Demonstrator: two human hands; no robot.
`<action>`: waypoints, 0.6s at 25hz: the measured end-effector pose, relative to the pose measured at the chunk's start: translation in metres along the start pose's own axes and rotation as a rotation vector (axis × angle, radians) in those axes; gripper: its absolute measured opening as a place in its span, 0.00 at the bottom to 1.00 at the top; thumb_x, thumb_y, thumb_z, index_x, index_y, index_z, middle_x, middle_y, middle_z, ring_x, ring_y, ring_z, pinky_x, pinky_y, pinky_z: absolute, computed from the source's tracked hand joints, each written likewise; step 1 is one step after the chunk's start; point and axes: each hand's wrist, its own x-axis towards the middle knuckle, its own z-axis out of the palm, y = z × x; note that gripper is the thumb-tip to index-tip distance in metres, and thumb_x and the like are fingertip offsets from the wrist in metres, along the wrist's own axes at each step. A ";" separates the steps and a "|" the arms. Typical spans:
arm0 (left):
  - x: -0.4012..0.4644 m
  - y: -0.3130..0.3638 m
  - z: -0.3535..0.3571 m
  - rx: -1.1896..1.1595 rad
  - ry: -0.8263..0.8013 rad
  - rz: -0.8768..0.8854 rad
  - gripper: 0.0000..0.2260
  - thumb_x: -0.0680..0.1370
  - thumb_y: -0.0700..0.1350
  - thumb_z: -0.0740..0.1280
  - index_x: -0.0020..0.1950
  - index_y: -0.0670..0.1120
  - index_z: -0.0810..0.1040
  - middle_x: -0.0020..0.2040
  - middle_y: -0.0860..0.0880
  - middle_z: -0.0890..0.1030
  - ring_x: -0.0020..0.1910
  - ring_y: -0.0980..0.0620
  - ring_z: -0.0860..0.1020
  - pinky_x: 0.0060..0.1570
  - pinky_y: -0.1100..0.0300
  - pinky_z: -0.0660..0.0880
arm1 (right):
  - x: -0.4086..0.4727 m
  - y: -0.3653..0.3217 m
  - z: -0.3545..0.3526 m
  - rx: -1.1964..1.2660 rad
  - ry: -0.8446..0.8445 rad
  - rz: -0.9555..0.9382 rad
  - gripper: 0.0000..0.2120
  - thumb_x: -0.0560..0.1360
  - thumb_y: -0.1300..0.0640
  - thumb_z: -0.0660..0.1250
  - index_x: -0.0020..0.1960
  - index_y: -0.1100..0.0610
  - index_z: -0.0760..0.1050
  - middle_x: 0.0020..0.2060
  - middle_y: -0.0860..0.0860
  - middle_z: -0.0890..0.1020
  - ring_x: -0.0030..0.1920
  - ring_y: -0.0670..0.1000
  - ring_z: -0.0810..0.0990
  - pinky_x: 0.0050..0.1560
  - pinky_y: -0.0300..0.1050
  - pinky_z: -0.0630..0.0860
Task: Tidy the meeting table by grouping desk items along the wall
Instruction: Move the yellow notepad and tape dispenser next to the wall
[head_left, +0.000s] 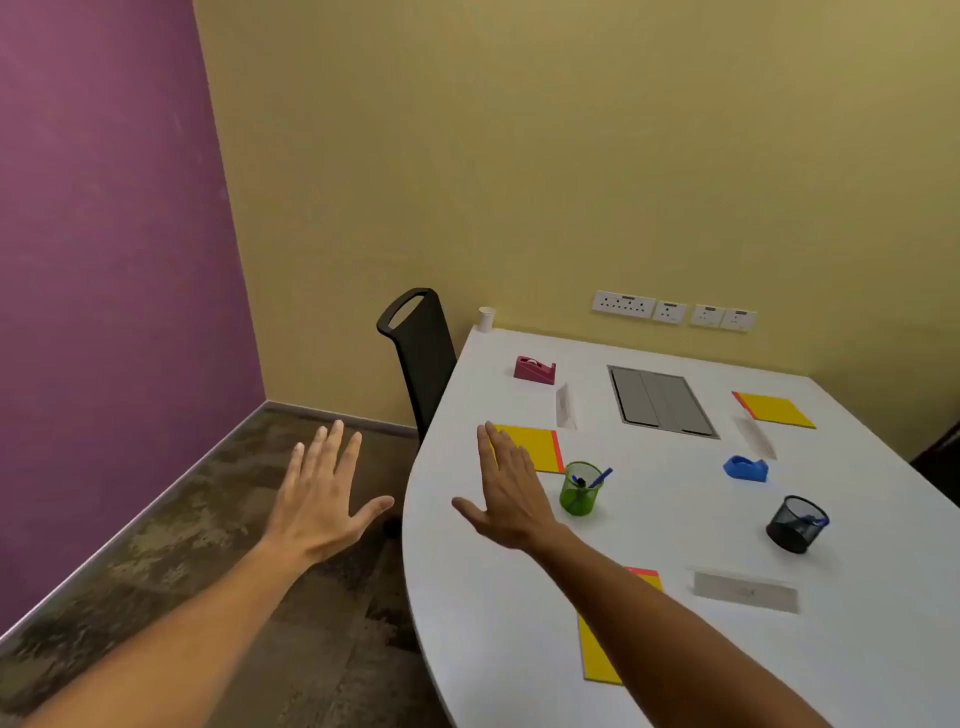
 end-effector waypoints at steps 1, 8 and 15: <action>0.008 -0.012 0.008 0.006 -0.018 0.002 0.47 0.71 0.77 0.42 0.80 0.46 0.45 0.80 0.43 0.44 0.79 0.45 0.42 0.77 0.44 0.44 | 0.009 -0.005 0.010 0.012 0.000 0.013 0.46 0.77 0.34 0.58 0.81 0.56 0.39 0.82 0.54 0.44 0.81 0.57 0.42 0.80 0.60 0.47; 0.081 -0.113 0.048 -0.106 -0.116 0.043 0.47 0.72 0.76 0.45 0.80 0.46 0.45 0.80 0.44 0.43 0.79 0.46 0.42 0.77 0.46 0.43 | 0.096 -0.052 0.060 0.044 -0.029 0.223 0.46 0.76 0.33 0.55 0.80 0.53 0.32 0.81 0.53 0.41 0.81 0.56 0.40 0.80 0.59 0.47; 0.142 -0.184 0.072 -0.165 -0.218 0.117 0.45 0.73 0.76 0.45 0.80 0.49 0.42 0.80 0.46 0.41 0.79 0.48 0.39 0.78 0.47 0.42 | 0.169 -0.102 0.102 0.118 -0.020 0.371 0.45 0.76 0.32 0.56 0.76 0.46 0.27 0.81 0.51 0.40 0.81 0.55 0.43 0.80 0.58 0.49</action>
